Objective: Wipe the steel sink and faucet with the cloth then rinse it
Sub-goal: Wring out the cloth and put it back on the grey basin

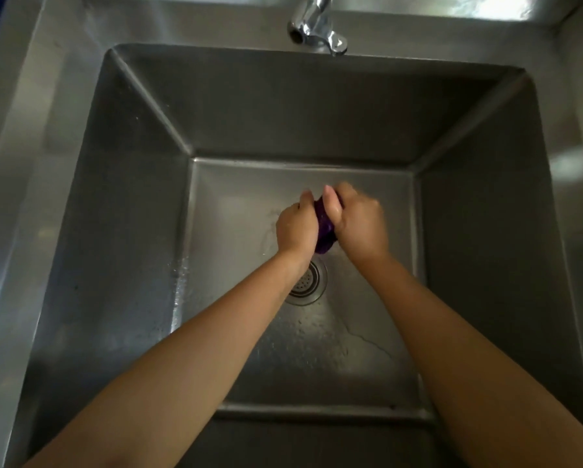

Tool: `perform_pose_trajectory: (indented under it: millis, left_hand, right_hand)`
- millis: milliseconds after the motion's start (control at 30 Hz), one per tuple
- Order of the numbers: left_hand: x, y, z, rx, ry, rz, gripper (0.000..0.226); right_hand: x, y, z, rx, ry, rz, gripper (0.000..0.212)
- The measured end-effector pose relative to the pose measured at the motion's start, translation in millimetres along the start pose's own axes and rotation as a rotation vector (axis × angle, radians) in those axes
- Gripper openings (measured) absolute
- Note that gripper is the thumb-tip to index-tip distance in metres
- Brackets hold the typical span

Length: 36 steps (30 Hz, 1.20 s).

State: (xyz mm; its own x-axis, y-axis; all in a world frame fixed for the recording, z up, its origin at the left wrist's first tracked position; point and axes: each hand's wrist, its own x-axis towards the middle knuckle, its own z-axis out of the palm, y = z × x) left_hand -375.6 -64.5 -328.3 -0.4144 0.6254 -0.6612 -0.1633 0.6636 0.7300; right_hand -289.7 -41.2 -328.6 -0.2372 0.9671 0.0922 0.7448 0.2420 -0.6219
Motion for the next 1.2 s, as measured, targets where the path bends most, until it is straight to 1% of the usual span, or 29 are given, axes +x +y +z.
perform_pose_trajectory:
  millis: [67, 167, 200, 267, 300, 333, 400, 433, 467, 500, 600, 633, 667, 700, 733, 833, 900, 967, 1033, 1100, 1200]
  left_hand:
    - [-0.6, 5.3, 0.4, -0.045, -0.123, -0.052, 0.045]
    - [-2.3, 12.8, 1.5, -0.071, -0.289, -0.095, 0.045]
    - [-1.9, 14.2, 3.1, -0.058, -0.319, -0.091, 0.044]
    - [1.6, 18.0, 5.7, 0.002, -0.302, -0.084, 0.038]
    - [5.1, 20.3, 5.6, 0.011, -0.267, -0.100, 0.034]
    - [10.3, 21.7, 5.1, 0.001, -0.232, -0.133, 0.031]
    - [20.0, 25.8, 4.1, -0.052, -0.204, -0.223, 0.028]
    - [23.0, 28.3, 4.3, -0.069, -0.221, -0.274, 0.028]
    - [25.0, 30.1, 4.5, -0.075, -0.259, -0.319, 0.029]
    - [23.6, 32.1, 3.6, -0.059, -0.326, -0.358, 0.033]
    - [13.3, 35.2, 0.1, 0.005, -0.622, -0.450, 0.052]
    - [10.6, 34.9, -0.9, 0.030, -0.675, -0.453, 0.055]
    - [9.1, 34.5, -1.0, 0.056, -0.679, -0.454, 0.052]
    - [5.8, 35.0, 0.0, 0.082, -0.640, -0.455, 0.047]
    - [3.4, 34.7, 2.6, 0.099, -0.565, -0.446, 0.042]
    - [-3.7, 31.2, 13.1, 0.043, -0.288, -0.375, 0.043]
    - [-2.6, 24.0, 22.7, 0.027, -0.133, -0.206, 0.039]
    - [-1.0, 17.5, 27.9, 0.093, -0.024, -0.030, 0.035]
    - [-0.4, 14.6, 26.9, 0.124, 0.071, 0.051, 0.038]
    - [-2.1, 15.5, 25.2, 0.157, 0.132, 0.152, 0.042]
    - [-5.3, 22.3, 23.8, 0.272, 0.169, 0.316, 0.050]
  right_hand:
    - [9.7, 1.6, -0.9, 0.070, -0.039, 0.169, 0.045]
    - [19.3, 1.1, 0.3, 0.054, -0.049, 0.336, 0.047]
    - [22.1, 4.8, 1.8, 0.075, -0.071, 0.387, 0.047]
    - [25.0, 11.1, -2.0, 0.176, -0.112, 0.435, 0.046]
    - [23.7, 13.7, -5.6, 0.228, -0.127, 0.392, 0.047]
    - [20.0, 16.1, -9.9, 0.233, -0.133, 0.292, 0.050]
    - [9.3, 17.6, -18.2, 0.097, -0.185, -0.003, 0.056]
    - [4.6, 19.1, -21.5, 0.008, -0.219, -0.148, 0.057]
    - [2.9, 21.7, -24.0, -0.054, -0.233, -0.256, 0.059]
    - [3.8, 22.7, -27.5, -0.075, -0.220, -0.326, 0.060]
    - [16.6, 24.7, -31.2, -0.038, -0.143, -0.479, 0.056]
    - [19.9, 23.9, -30.7, -0.061, -0.104, -0.528, 0.051]
    - [22.2, 23.3, -30.0, -0.097, -0.059, -0.568, 0.045]
    - [23.9, 23.9, -27.7, -0.136, -0.019, -0.587, 0.042]
    - [25.0, 24.5, -25.1, -0.167, 0.013, -0.583, 0.041]
    - [29.4, 28.0, -17.2, -0.178, 0.094, -0.492, 0.045]
    - [31.6, 29.8, -14.0, -0.134, 0.097, -0.404, 0.049]
    - [31.5, 27.5, -11.5, -0.099, 0.053, -0.294, 0.055]
    - [32.4, 26.0, -8.8, -0.076, 0.024, -0.197, 0.061]
    - [32.6, 23.7, -7.8, -0.053, 0.016, -0.135, 0.065]
    - [26.4, 18.1, -7.9, -0.003, 0.067, -0.067, 0.065]
